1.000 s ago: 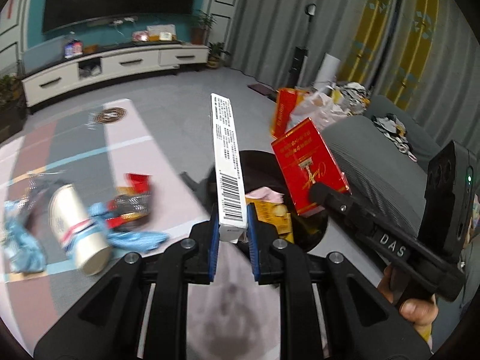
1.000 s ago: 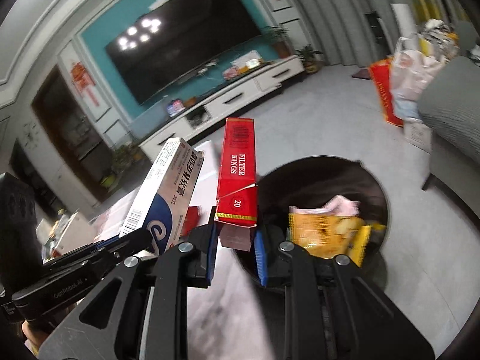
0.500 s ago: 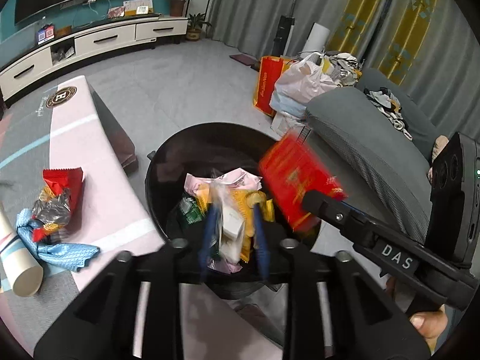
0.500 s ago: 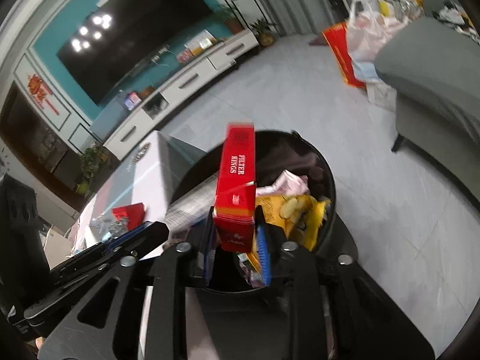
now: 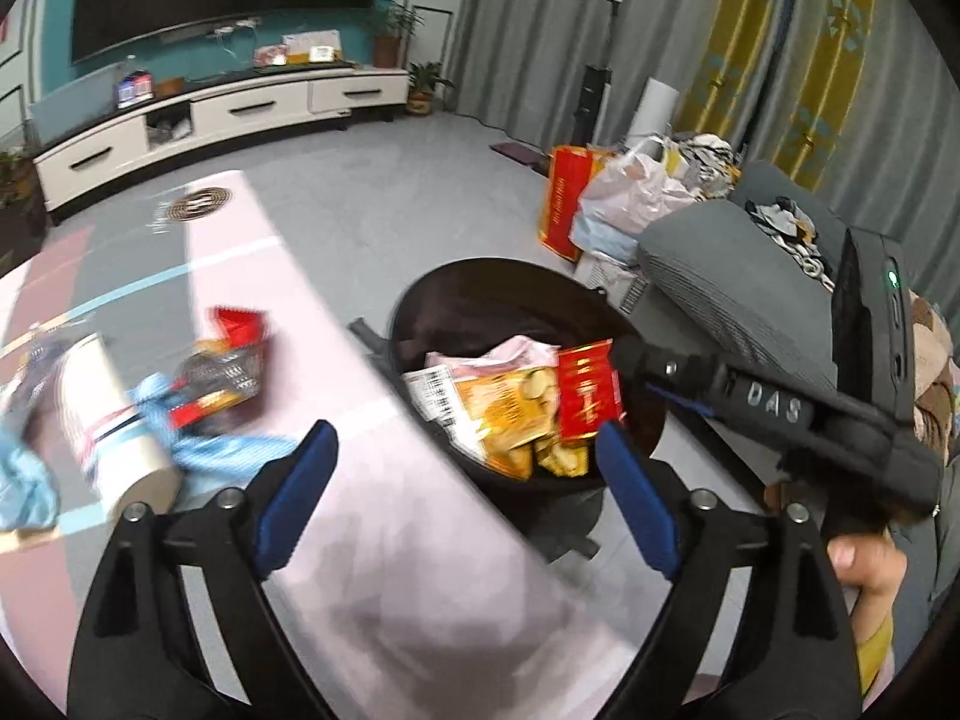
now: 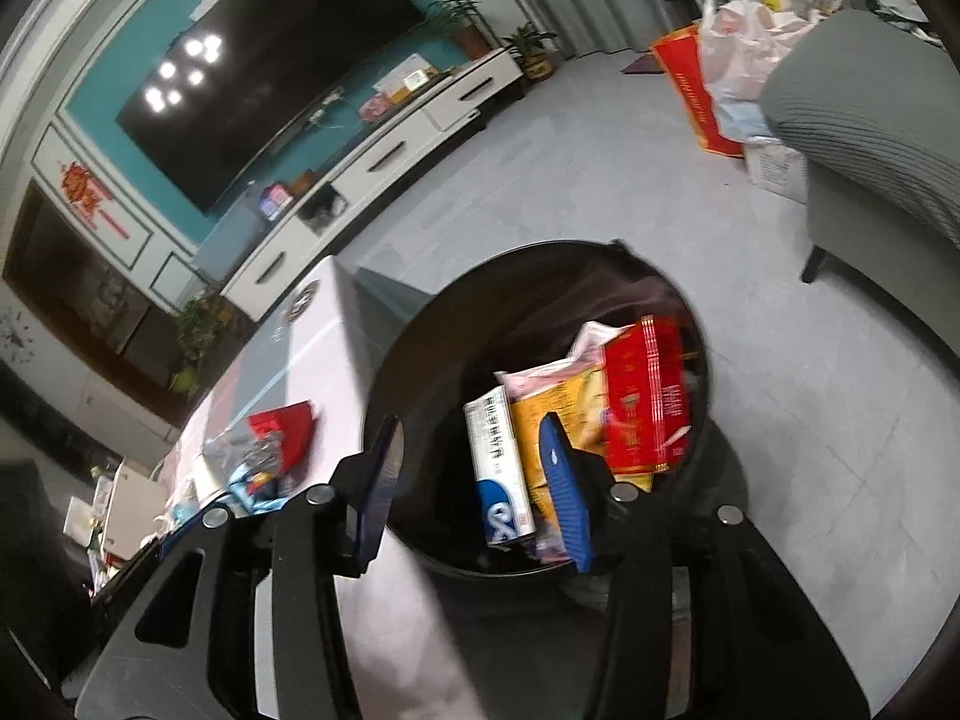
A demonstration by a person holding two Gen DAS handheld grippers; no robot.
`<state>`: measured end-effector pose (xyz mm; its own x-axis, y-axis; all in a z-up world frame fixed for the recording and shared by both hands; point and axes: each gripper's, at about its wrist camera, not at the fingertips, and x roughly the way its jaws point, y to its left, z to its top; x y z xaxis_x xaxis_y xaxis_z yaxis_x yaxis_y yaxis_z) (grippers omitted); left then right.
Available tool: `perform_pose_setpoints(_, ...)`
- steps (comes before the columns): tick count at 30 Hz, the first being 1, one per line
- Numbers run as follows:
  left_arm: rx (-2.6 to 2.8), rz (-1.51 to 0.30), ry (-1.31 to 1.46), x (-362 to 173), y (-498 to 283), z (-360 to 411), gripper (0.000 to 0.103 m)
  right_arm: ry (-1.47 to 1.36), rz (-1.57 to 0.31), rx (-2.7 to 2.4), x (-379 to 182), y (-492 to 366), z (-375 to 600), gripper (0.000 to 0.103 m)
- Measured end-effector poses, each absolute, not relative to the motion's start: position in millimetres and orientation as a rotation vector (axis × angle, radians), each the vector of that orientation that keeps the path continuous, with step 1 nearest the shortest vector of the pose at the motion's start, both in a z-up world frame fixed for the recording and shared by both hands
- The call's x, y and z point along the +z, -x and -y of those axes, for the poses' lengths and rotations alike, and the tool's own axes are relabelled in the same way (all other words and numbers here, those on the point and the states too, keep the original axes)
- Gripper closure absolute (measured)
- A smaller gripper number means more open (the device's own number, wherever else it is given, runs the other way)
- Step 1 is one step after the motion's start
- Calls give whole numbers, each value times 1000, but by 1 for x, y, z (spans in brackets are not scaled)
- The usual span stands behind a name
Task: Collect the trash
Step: 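Grasp the white plastic bag with left tool while right tool grasps blue mask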
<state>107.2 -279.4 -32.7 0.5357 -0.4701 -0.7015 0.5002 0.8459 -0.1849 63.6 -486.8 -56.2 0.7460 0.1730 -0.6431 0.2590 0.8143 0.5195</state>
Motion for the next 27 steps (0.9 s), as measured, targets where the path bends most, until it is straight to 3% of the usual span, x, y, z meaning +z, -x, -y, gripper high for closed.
perform_pose_setpoints(4,-508,-822,7,-33,-96,233,3,-570,-746,13,-50,-68,459,51)
perform_pose_setpoints(27,174,-836,306,-41,-98,-71,3,-124,-673,560,-22,-65,239,41)
